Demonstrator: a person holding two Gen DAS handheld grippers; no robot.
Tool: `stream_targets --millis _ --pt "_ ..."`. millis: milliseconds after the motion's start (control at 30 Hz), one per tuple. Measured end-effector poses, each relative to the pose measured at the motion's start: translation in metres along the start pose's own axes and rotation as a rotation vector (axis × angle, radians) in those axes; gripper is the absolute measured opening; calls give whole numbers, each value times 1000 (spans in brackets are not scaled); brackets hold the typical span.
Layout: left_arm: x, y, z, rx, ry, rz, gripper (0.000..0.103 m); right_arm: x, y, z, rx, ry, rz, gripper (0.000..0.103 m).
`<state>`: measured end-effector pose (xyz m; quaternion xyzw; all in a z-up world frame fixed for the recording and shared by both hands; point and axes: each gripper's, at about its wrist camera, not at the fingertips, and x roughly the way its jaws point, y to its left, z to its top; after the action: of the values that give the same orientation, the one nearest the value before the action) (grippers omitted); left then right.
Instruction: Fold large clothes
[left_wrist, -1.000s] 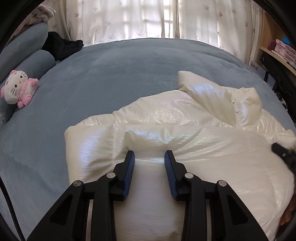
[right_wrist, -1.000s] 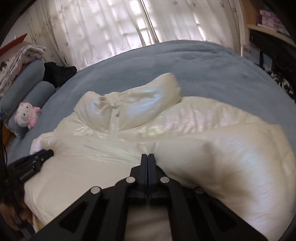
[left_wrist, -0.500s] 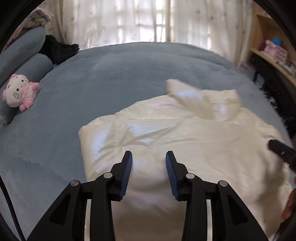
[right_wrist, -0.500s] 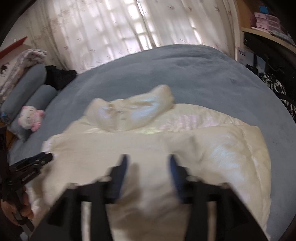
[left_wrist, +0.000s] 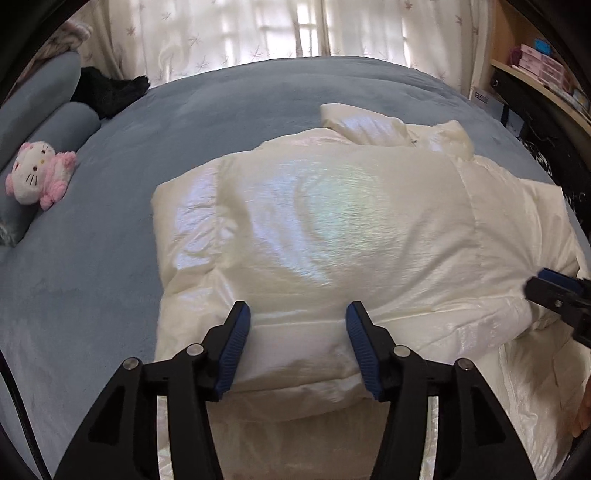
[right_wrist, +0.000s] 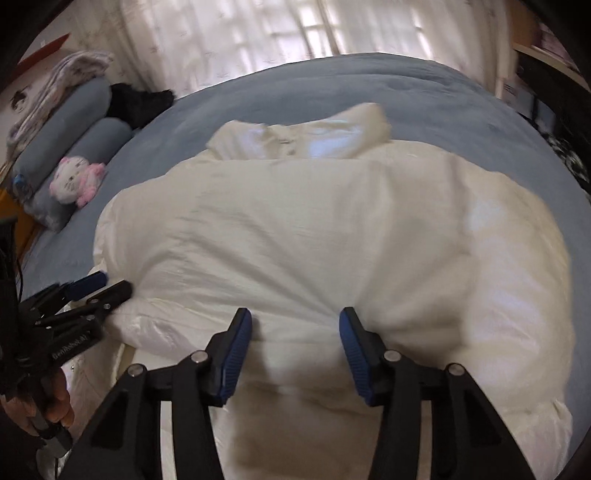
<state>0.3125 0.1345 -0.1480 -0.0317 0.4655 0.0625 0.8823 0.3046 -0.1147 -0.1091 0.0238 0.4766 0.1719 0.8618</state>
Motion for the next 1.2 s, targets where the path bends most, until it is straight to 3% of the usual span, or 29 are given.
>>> stream_targets --millis 300,600,1000,1200 --pt "-32 16 -4 -37 18 -13 54 -53 -9 -5 56 -41 13 51" --pt "-101 31 -19 -19 1 -47 54 -131 -14 -16 85 -104 72 51" --pt "-187 33 -56 -40 -15 -108 54 -215 -3 -64 68 -166 92 51" --pt "-221 33 -83 -19 -64 -114 61 -225 8 -86 32 -170 126 51"
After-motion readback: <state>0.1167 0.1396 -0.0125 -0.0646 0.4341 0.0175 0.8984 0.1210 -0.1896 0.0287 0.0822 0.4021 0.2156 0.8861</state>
